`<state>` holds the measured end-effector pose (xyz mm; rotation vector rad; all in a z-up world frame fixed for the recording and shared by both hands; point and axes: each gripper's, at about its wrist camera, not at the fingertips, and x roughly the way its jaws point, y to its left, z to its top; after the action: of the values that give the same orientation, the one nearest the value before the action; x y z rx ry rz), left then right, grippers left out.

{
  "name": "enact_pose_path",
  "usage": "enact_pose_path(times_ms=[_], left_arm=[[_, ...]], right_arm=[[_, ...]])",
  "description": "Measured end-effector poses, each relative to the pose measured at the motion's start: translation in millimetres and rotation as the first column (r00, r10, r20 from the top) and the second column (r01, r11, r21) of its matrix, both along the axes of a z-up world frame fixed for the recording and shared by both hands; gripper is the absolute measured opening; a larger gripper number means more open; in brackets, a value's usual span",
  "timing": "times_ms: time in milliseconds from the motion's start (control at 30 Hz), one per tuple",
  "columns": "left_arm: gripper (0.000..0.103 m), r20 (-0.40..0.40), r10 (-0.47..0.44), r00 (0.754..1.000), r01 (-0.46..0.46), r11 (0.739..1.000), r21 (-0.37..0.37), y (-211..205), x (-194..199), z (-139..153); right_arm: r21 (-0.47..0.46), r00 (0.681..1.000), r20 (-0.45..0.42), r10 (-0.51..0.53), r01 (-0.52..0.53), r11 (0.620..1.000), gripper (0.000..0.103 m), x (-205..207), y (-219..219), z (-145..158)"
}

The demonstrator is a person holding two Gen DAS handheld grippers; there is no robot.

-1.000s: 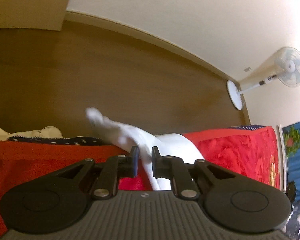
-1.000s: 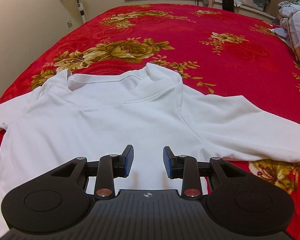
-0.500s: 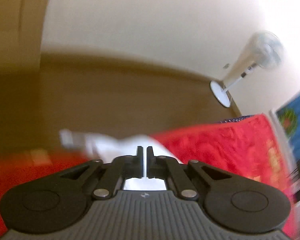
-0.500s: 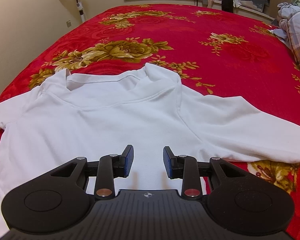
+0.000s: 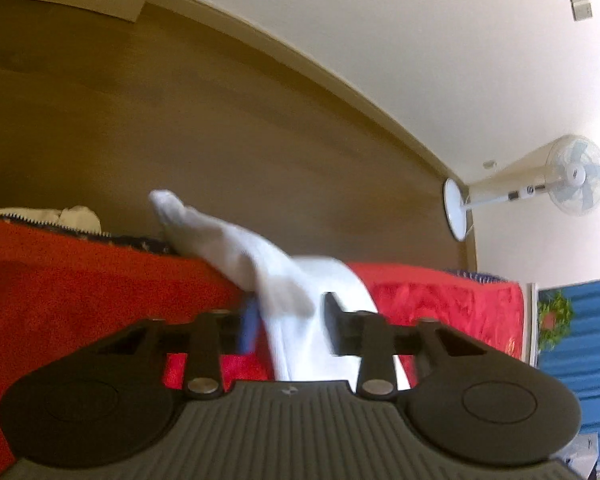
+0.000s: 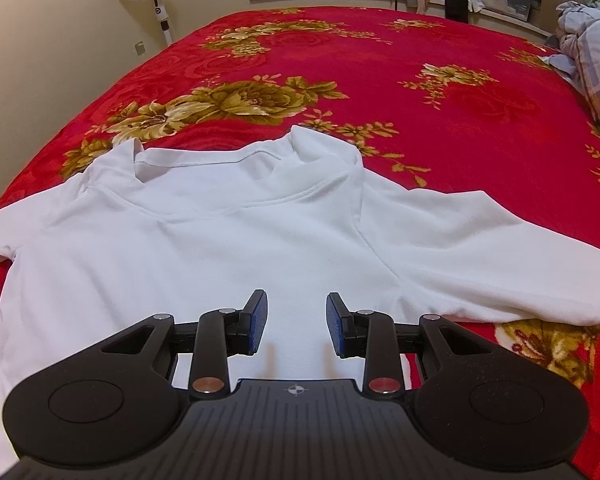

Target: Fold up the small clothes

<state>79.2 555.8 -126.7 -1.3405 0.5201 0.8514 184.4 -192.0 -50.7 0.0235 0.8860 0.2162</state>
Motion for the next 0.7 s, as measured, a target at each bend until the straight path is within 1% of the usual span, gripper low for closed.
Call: enact_pose_path(times_ms=[67,100,167,200,233,267,300,333,367,400,433,467,500,533,567,600,633,667,700], left_arm=[[0.004,-0.004,0.004,1.0,-0.004,1.0,0.014,3,4,-3],[0.004,-0.012,0.004,1.0,-0.004,1.0,0.026,2,6,-2],[0.003,-0.036,0.013,0.999,-0.01,0.997,0.078,-2,9,6],[0.003,-0.04,-0.003,0.999,0.008,0.991,0.13,-8,14,15],[0.003,-0.048,-0.026,0.999,0.035,0.979,0.201,-16,20,28],[0.003,-0.061,-0.057,0.996,0.073,0.953,0.296,-29,29,45],[0.003,-0.076,-0.108,0.991,0.13,0.9,0.416,-48,40,67],[0.003,-0.087,-0.165,0.982,0.186,0.831,0.524,-71,50,87],[0.003,-0.103,-0.235,0.966,0.246,0.736,0.631,-100,59,109],[0.003,-0.123,-0.318,0.94,0.303,0.613,0.73,-138,66,129],[0.003,-0.149,-0.399,0.905,0.348,0.492,0.798,-176,71,143],[0.003,-0.175,-0.467,0.867,0.382,0.397,0.835,-210,72,151],[0.003,-0.203,-0.547,0.812,0.419,0.304,0.856,-249,73,156],[0.003,-0.22,-0.619,0.754,0.45,0.241,0.86,-280,73,156],[0.003,-0.237,-0.698,0.676,0.49,0.185,0.852,-310,74,153],[0.004,-0.26,-0.785,0.563,0.551,0.121,0.826,-341,77,146],[0.007,-0.288,-0.851,0.439,0.619,0.054,0.783,-367,82,136],[0.017,-0.325,-0.901,0.288,0.695,-0.037,0.718,-392,89,123],[0.017,-0.367,-0.919,0.143,0.752,-0.141,0.644,-415,94,108]], right_arm=[[-0.001,1.0,-0.001,0.002,-0.002,1.0,0.034,0,1,0],[-0.002,1.0,-0.002,0.001,-0.001,1.0,0.034,0,1,0],[-0.005,1.0,-0.003,-0.001,0.001,1.0,0.034,0,1,-1],[-0.006,1.0,-0.004,-0.002,0.002,1.0,0.034,0,1,-1],[-0.007,1.0,-0.004,-0.004,0.004,1.0,0.034,0,1,-1],[-0.009,1.0,-0.004,-0.006,0.006,1.0,0.034,0,1,-2],[-0.01,1.0,-0.002,-0.008,0.008,1.0,0.034,1,1,-2],[-0.011,1.0,0.0,-0.009,0.009,1.0,0.034,1,1,-2],[-0.011,1.0,0.003,-0.011,0.011,1.0,0.034,1,1,-2],[-0.01,1.0,0.007,-0.014,0.014,1.0,0.034,1,1,-2],[-0.005,1.0,0.011,-0.018,0.018,1.0,0.034,1,1,-2],[0.001,1.0,0.016,-0.023,0.023,1.0,0.034,1,0,-2],[0.009,0.999,0.022,-0.027,0.027,1.0,0.033,1,-1,-1],[0.019,0.999,0.028,-0.032,0.032,0.999,0.033,1,-1,-1],[0.029,0.999,0.036,-0.039,0.037,0.999,0.032,1,-2,0],[0.04,0.998,0.044,-0.044,0.042,0.998,0.032,2,-3,1],[0.054,0.997,0.053,-0.048,0.046,0.998,0.032,1,-4,2],[0.064,0.997,0.059,-0.052,0.049,0.997,0.032,2,-4,3],[0.074,0.996,0.065,-0.057,0.052,0.996,0.032,3,-5,4]])
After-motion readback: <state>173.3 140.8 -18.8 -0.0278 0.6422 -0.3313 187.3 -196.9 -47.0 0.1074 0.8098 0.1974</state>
